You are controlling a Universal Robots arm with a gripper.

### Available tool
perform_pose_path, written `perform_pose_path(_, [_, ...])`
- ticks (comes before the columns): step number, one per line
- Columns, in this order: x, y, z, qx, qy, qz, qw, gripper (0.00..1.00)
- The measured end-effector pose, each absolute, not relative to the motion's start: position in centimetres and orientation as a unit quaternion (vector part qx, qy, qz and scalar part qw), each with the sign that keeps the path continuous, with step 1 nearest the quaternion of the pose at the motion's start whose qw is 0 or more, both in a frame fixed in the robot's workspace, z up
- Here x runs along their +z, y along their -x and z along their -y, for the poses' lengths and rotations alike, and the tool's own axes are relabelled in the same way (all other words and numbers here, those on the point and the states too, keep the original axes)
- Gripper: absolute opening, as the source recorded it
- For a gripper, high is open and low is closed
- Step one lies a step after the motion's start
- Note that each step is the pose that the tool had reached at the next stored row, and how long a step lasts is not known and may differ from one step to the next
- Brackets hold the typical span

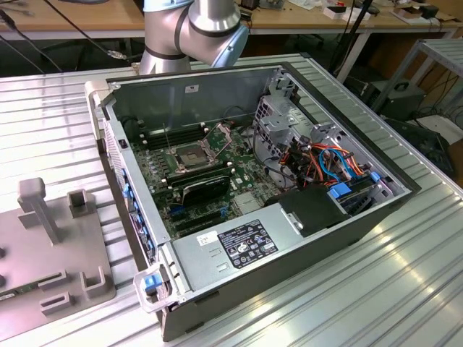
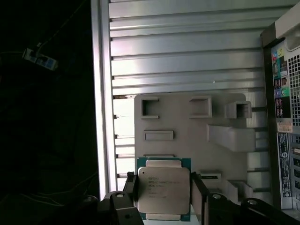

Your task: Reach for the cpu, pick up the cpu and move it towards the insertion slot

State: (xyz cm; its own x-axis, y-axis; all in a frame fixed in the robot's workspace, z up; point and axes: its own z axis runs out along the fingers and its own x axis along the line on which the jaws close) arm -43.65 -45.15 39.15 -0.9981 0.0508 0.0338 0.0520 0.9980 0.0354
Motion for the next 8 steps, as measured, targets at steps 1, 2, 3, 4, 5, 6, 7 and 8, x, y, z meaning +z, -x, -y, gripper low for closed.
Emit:
perform_pose_path(1, [39.14, 43.57, 45.15, -0.018, 0.026, 0.999, 0.016, 0.55])
perform_pose_path(2, [39.14, 43.48, 45.16, -0.018, 0.026, 0.999, 0.016, 0.55])
perform_pose_path(3, [39.14, 43.37, 45.16, -0.018, 0.026, 0.999, 0.016, 0.55])
perform_pose_path(4, [39.15, 43.29, 45.16, -0.018, 0.026, 0.999, 0.016, 0.55])
perform_pose_path(5, [39.14, 43.23, 45.16, -0.018, 0.026, 0.999, 0.016, 0.55])
perform_pose_path(6, [39.14, 43.1, 45.16, -0.018, 0.026, 0.999, 0.016, 0.55])
perform_pose_path(7, [39.15, 42.99, 45.16, -0.018, 0.026, 0.999, 0.016, 0.55])
perform_pose_path(8, [39.15, 42.9, 45.16, -0.018, 0.026, 0.999, 0.016, 0.55])
